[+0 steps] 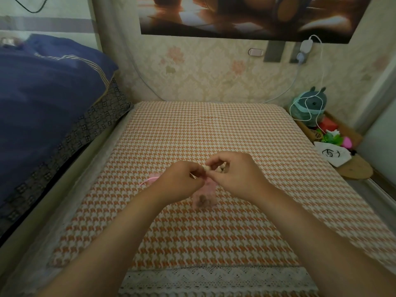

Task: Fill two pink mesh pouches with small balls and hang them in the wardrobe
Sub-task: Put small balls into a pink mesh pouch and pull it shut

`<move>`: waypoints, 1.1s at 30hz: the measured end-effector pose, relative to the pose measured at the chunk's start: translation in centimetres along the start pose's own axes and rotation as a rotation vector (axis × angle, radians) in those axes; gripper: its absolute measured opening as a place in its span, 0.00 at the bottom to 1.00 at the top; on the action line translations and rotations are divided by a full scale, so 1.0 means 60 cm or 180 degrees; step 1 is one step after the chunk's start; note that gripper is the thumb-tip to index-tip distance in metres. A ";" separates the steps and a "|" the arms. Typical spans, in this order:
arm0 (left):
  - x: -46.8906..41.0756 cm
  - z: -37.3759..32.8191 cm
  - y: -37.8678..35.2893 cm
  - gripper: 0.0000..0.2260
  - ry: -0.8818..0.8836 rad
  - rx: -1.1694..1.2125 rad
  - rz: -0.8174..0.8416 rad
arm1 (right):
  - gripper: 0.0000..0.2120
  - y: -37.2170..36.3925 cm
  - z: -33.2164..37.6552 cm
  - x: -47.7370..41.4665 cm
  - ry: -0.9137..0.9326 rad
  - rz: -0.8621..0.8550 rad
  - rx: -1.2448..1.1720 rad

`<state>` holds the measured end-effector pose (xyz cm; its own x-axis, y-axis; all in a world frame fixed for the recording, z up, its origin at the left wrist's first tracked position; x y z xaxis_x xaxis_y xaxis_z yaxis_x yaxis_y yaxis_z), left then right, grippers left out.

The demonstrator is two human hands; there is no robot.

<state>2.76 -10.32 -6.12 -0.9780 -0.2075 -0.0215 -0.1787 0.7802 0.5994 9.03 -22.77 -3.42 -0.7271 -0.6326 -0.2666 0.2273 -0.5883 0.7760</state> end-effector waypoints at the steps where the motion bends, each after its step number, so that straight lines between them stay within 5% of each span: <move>1: 0.001 0.000 0.001 0.07 0.0023 0.0009 -0.0022 | 0.05 -0.001 0.008 0.002 0.0107 0.0045 0.0070; 6: 0.003 0.006 0.001 0.10 0.0172 0.0206 0.0017 | 0.08 -0.019 0.013 0.007 0.0361 0.0354 0.0719; 22: 0.013 0.040 0.054 0.06 0.0558 -0.0061 -0.0232 | 0.06 -0.051 0.038 -0.007 0.0569 0.0638 0.0855; 28: 0.014 0.049 0.078 0.06 0.0637 -0.0354 -0.0397 | 0.09 -0.051 0.031 -0.029 0.0270 0.0428 0.0143; 33: 0.016 0.055 0.089 0.08 0.0562 -0.0538 -0.0358 | 0.09 -0.078 -0.025 -0.056 -0.0195 0.0412 0.0556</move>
<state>0.53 -4.43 -5.57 -0.9164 -0.3987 0.0355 -0.2503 0.6399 0.7265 11.37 -18.66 -7.00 -0.7384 -0.6623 -0.1273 0.2096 -0.4047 0.8901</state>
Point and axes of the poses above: each hand's wrist, its own x-axis away from the middle knuckle, its own y-axis out of the back of the hand, z = x × y, the point moved 9 cm from there along -x, towards the middle knuckle, and after that the axes turned 6 degrees about x, right-handed, at the moved point
